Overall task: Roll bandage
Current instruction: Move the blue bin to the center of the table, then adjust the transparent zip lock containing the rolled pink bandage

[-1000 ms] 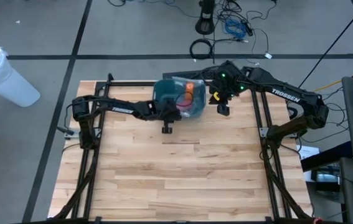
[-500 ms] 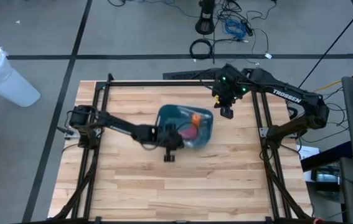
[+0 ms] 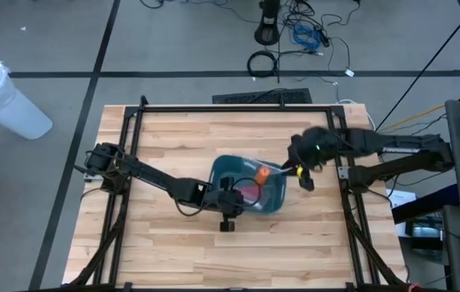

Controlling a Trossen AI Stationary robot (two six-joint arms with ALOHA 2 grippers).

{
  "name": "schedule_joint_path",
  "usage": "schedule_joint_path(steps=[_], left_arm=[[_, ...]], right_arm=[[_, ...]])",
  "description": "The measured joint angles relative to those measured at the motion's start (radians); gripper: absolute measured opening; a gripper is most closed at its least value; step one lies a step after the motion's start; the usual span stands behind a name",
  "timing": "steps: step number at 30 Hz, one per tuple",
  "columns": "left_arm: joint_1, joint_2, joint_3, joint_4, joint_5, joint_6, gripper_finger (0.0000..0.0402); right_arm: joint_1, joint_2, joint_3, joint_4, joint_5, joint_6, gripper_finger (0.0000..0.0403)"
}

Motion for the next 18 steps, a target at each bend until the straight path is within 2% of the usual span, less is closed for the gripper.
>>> schedule_joint_path(steps=[3,7,14,18], left_arm=[[0.004,0.000,0.000,-0.003,-0.001,-0.024,0.0144],[0.005,0.000,0.000,0.007,0.006,-0.032,0.0158],[0.000,-0.024,0.034,0.023,-0.009,0.019,0.0160],[0.007,-0.024,0.043,0.019,-0.010,0.033,0.0160]], right_arm=[[0.078,-0.053,-0.105,0.091,0.068,0.074,0.0107],[0.162,-0.058,-0.198,0.197,0.115,0.179,0.0133],[0.293,0.102,-0.224,0.417,0.270,0.235,0.0145],[0.319,0.184,-0.223,0.516,0.282,0.259,0.0145]])
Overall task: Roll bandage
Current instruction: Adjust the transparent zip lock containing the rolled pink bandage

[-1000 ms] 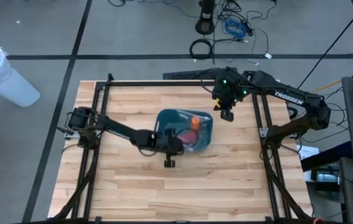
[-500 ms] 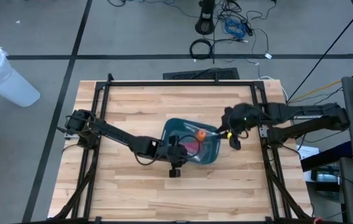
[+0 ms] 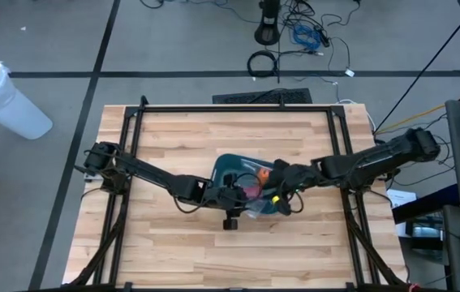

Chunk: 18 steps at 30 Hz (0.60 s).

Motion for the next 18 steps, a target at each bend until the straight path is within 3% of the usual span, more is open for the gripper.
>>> schedule_joint_path(steps=[6,13,18], left_arm=[[-0.005,-0.050,0.000,-0.101,-0.017,0.020,0.0160],[-0.029,-0.165,0.000,-0.207,-0.167,0.051,0.0160],[-0.048,-0.216,0.000,-0.263,-0.252,0.048,0.0160]], right_arm=[[0.038,0.114,0.000,0.135,0.002,0.033,0.0145],[0.108,0.191,0.000,0.211,0.006,-0.039,0.0145],[0.208,0.211,0.001,0.214,0.124,-0.145,0.0145]])
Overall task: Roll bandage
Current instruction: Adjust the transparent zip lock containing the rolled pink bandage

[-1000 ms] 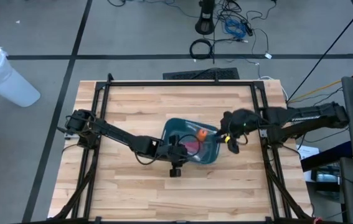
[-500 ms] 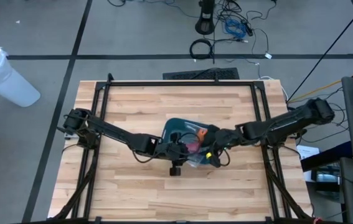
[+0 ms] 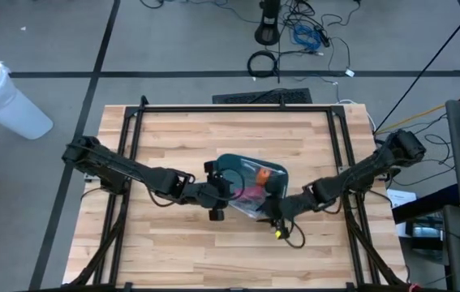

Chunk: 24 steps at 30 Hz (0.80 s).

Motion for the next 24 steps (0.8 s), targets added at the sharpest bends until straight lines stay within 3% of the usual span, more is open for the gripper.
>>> schedule_joint_path(steps=[5,12,24], left_arm=[[-0.005,-0.007,0.000,0.001,-0.013,-0.006,0.0160],[-0.004,-0.005,-0.001,0.000,-0.060,-0.047,0.0160],[-0.004,-0.004,-0.002,-0.019,-0.064,-0.085,0.0160]], right_arm=[[0.041,0.051,0.000,0.010,0.142,-0.031,0.0145],[0.041,0.099,0.004,0.054,0.156,-0.039,0.0134],[0.040,0.103,0.012,0.061,0.161,-0.106,0.0005]])
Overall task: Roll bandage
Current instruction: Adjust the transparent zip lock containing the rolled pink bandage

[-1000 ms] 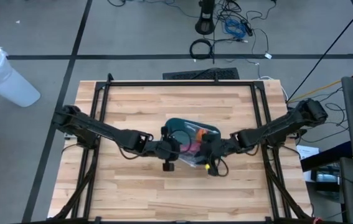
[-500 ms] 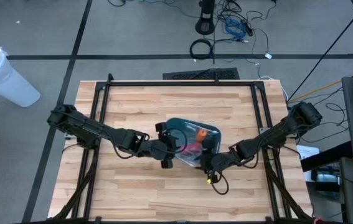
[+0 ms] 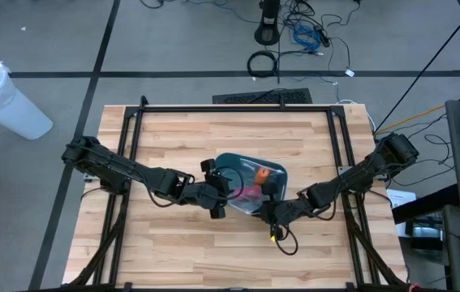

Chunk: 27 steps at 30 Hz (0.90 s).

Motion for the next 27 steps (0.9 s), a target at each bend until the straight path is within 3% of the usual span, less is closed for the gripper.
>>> schedule_joint_path(steps=[4,10,19,23,27], left_arm=[[0.000,0.000,0.000,-0.019,-0.022,-0.006,0.0160],[0.000,-0.003,0.000,-0.088,-0.049,-0.071,0.0160],[-0.029,-0.003,0.000,-0.169,-0.115,-0.139,0.0160],[-0.034,-0.003,0.000,-0.166,-0.130,-0.132,0.0160],[-0.033,-0.004,0.000,-0.164,-0.131,-0.132,0.0160]], right_arm=[[0.005,-0.010,0.002,0.033,0.046,-0.006,0.0001],[0.020,-0.093,0.027,-0.007,0.240,0.064,0.0000],[0.030,-0.270,0.040,-0.384,0.376,0.395,0.0000],[0.039,-0.284,0.034,-0.602,0.441,0.590,0.0000],[0.039,-0.270,0.004,-0.637,0.440,0.680,0.0000]])
